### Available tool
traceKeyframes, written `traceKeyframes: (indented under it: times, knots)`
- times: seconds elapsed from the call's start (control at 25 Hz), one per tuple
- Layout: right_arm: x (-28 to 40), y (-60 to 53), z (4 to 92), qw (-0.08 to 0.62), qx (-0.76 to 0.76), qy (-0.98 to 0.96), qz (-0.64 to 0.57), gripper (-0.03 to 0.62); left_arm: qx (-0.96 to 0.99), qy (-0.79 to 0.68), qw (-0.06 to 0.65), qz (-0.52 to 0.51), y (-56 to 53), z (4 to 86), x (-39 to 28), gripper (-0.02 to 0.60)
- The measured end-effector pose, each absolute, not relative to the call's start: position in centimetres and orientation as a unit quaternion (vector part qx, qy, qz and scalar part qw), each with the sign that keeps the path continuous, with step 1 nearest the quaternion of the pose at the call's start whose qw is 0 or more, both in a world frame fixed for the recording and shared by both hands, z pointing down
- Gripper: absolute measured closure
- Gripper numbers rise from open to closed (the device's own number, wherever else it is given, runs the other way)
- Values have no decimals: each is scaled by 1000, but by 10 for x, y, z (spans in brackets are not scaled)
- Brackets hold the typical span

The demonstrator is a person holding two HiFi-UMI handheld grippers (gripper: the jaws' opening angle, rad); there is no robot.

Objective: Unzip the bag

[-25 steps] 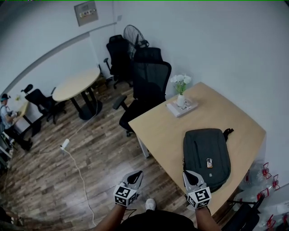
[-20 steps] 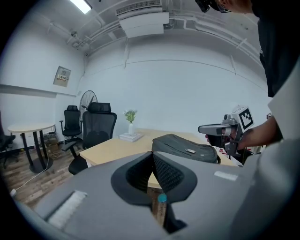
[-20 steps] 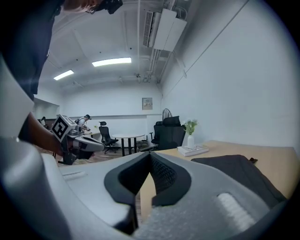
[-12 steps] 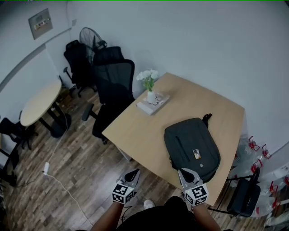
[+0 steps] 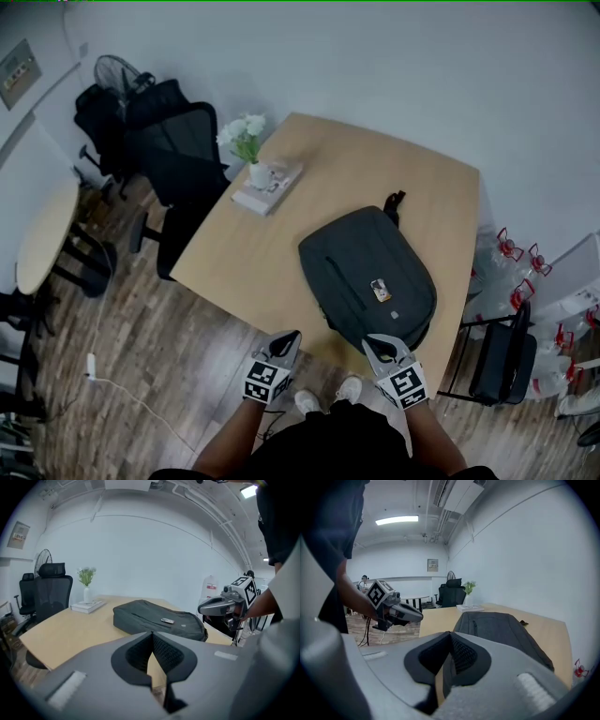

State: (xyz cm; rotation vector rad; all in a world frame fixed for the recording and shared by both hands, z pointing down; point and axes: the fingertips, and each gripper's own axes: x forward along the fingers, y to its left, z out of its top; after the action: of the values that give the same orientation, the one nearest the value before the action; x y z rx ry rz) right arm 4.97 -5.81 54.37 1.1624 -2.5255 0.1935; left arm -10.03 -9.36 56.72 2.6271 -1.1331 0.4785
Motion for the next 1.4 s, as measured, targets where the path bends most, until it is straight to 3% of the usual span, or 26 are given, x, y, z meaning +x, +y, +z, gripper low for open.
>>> traceKeyframes:
  times: [0.76, 0.84, 1.16, 1.4]
  knots:
    - [48, -64, 574, 212, 326, -920, 56, 589, 886, -329, 91, 313, -127, 643, -50, 557]
    - [46, -63, 576, 211, 323, -921, 61, 589, 886, -315, 94, 327, -131, 650, -47, 515]
    - [47, -68, 582, 227, 349, -906, 79, 589, 898, -237, 97, 357, -134, 677, -30, 460]
    - [49, -69, 590, 243, 365, -894, 92, 589, 909, -214, 90, 347, -137, 676, -24, 494]
